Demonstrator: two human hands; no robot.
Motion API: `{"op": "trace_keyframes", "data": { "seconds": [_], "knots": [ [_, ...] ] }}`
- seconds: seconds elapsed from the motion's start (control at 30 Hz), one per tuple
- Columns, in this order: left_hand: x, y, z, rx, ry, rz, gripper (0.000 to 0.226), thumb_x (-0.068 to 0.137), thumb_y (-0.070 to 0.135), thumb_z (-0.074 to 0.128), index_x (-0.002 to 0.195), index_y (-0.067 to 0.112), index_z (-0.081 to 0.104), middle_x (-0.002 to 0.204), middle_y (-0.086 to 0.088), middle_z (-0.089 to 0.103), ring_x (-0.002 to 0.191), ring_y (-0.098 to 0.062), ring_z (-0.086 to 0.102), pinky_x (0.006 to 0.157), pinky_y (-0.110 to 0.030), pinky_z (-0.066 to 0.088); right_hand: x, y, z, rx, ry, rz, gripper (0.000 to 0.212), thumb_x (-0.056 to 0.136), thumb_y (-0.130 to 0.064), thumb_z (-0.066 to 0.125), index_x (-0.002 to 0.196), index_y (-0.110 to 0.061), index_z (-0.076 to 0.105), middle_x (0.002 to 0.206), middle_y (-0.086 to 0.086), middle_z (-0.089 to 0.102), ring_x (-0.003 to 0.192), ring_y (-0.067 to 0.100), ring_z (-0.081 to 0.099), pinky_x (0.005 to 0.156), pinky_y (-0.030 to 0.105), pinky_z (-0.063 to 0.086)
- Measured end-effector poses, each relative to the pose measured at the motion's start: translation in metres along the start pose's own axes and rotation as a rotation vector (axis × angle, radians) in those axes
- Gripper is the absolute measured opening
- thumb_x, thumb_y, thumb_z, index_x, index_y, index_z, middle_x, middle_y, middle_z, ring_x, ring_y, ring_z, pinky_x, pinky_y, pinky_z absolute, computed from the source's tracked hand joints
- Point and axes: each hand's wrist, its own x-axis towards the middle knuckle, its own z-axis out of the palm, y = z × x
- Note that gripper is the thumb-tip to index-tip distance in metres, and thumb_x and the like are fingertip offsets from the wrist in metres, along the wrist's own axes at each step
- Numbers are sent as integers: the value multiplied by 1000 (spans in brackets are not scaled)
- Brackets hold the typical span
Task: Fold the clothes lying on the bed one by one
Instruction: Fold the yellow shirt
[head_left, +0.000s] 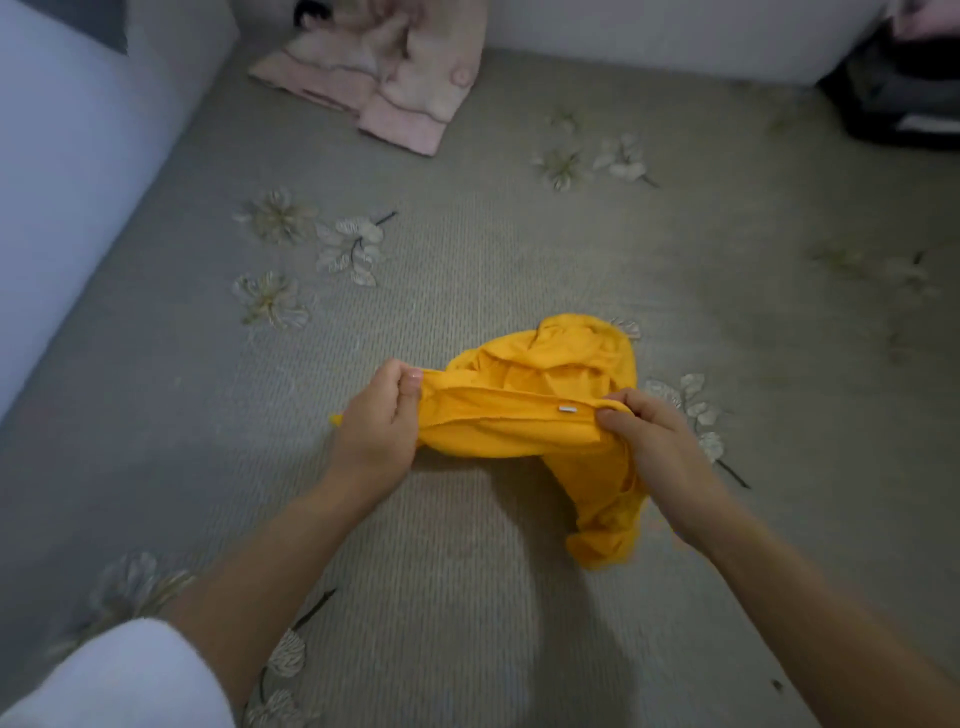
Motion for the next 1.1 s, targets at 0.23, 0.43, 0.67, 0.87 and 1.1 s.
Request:
{"op": "trace_keyframes", "data": {
  "seconds": [0.23,0.43,0.67,0.87,1.1],
  "knots": [
    [-45,151,-77,236,-280,-23,40,76,48,72,95,22,49,85,5,50,75,-10,47,61,-28,37,-92,-106,-84,-286,-102,-153,41,61,-43,72,92,-21,56,86,3,57,78,17,55,66,36,41],
    [-82,234,-125,151,-350,66,35,87,47,58,85,12,65,80,-9,61,74,-17,57,62,-25,38,-151,-159,-136,-424,-215,-279,42,74,-40,80,100,-16,58,92,5,60,85,21,60,67,32,46],
    [-85,298,-175,113,-284,130,45,87,53,48,57,20,43,46,7,42,43,-5,44,46,-16,33,-185,-197,-177,-591,-239,-428,19,86,-2,55,71,-13,58,66,4,51,59,14,49,52,30,40],
    [-76,299,-217,172,-429,106,65,75,71,50,74,8,66,65,-7,61,63,-16,61,65,-24,47,-182,-218,-192,-598,-233,-441,26,93,-6,48,68,-3,53,67,7,39,63,18,38,63,36,31],
    [-71,295,-247,139,-438,82,113,41,95,52,99,-1,66,86,-19,68,76,-34,66,71,-30,53,-182,-233,-181,-361,-180,-401,36,98,-32,49,95,2,61,85,23,61,79,31,62,73,35,48]
  ]
}}
